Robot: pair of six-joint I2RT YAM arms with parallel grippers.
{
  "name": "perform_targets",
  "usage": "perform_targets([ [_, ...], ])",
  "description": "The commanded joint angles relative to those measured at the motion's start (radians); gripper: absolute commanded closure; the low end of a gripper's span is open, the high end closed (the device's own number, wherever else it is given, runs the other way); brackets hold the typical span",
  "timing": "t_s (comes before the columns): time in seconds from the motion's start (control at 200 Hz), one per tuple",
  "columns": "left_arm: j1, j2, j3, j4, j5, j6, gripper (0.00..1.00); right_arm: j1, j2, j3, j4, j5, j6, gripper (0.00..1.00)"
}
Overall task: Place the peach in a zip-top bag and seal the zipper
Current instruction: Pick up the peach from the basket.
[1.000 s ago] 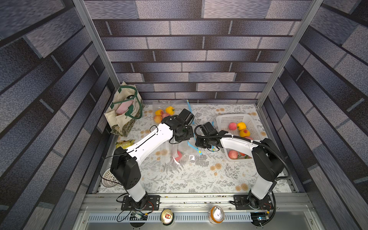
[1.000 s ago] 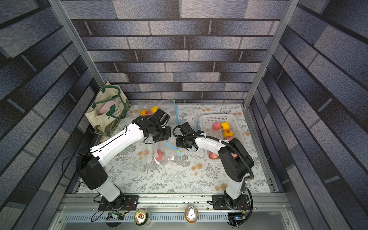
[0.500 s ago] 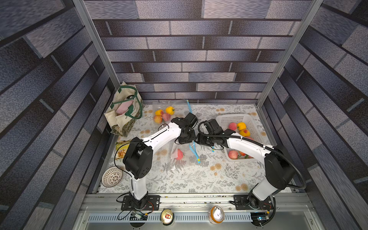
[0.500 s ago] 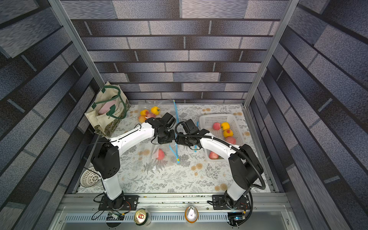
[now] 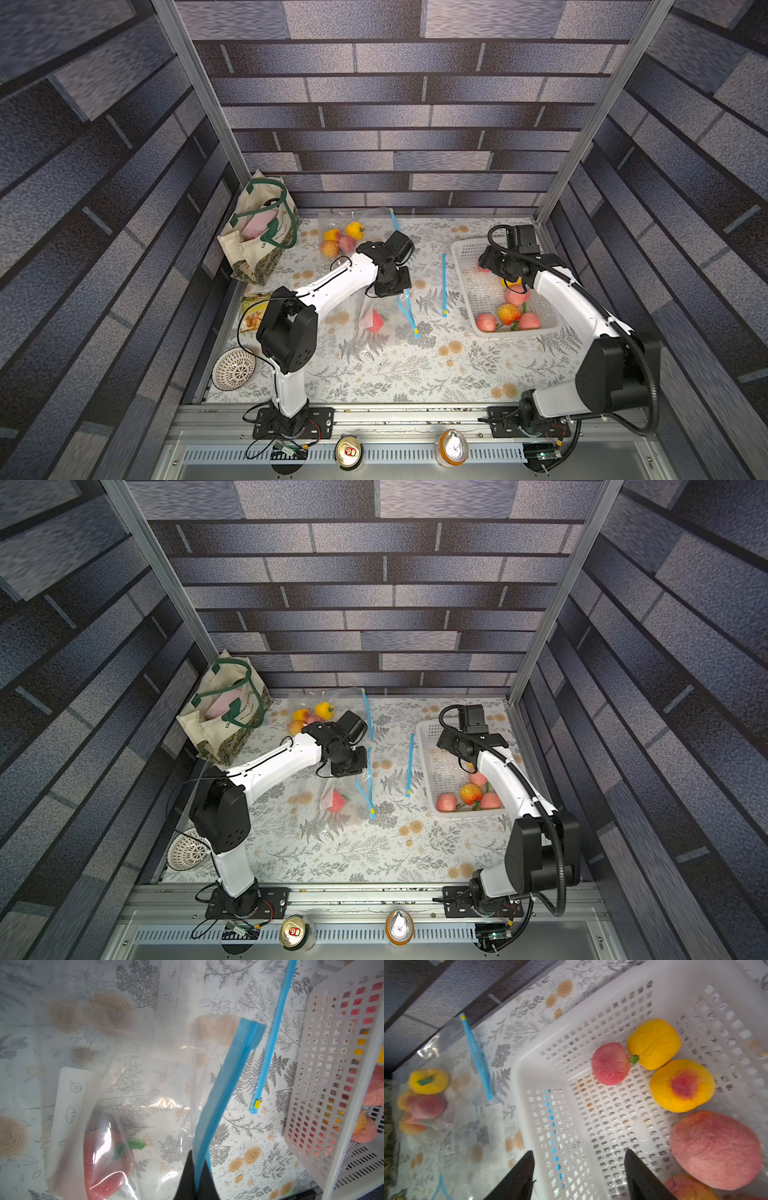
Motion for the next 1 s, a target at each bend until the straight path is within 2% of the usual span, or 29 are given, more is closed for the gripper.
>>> perform_targets([
  [0.0, -0.008, -0.038, 0.034, -0.015, 0.035, 0.036, 1.0, -0.007, 0.107, 0.088, -0.049, 0.085, -0.102, 0.31],
  [0.09, -0.011, -0.034, 0.046, -0.018, 0.055, 0.041, 1.0, -0.025, 0.188, 0.144, -0.059, 0.062, -0.139, 0.32],
  [0.21, -0.015, -0.034, 0.053, -0.022, 0.061, 0.045, 1.0, -0.032, 0.267, 0.194, -0.071, 0.097, -0.176, 0.32],
  [0.496, -0.016, -0.045, 0.059, -0.028, 0.061, 0.046, 1.0, -0.076, 0.415, 0.239, -0.004, 0.018, -0.206, 0.31],
  [0.907, -0.021, -0.054, 0.055, -0.023, 0.067, 0.043, 1.0, -0.077, 0.488, 0.258, 0.101, -0.023, -0.232, 0.3],
  [0.997, -0.023, -0.05, 0.055, -0.022, 0.07, 0.041, 1.0, -0.078, 0.49, 0.261, 0.103, -0.032, -0.229, 0.35],
])
